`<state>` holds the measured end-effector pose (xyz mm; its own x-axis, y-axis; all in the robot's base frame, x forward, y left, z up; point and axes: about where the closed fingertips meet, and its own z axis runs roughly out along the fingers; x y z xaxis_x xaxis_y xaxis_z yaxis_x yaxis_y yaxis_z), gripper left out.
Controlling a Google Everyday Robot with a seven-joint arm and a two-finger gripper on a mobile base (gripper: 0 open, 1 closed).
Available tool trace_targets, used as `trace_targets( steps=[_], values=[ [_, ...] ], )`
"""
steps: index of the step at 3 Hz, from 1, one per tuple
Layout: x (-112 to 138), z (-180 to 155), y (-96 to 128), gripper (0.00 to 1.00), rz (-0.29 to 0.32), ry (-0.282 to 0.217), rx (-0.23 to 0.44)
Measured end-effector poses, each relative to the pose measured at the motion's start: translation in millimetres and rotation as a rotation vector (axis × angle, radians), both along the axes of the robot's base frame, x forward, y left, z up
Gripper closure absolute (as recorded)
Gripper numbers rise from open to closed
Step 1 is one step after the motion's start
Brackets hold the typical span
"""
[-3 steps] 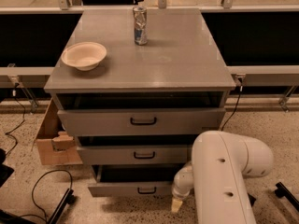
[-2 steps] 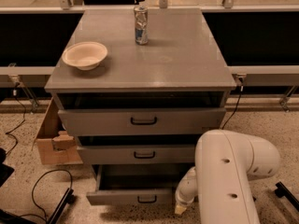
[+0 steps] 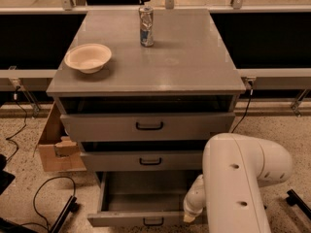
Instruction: Open bottom drawer
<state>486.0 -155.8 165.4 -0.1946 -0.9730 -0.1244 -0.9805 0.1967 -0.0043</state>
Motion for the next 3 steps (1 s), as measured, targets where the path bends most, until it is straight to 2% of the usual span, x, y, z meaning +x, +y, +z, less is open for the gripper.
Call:
trace_targets(
  steps=[1,3],
  values=[
    [-5.8,6.3,-9.8,1.0,-0.013,-0.005,-0.01],
    [-13.3,10.2,-17.7,1.0,-0.029,-0.009,-0.016]
  ],
)
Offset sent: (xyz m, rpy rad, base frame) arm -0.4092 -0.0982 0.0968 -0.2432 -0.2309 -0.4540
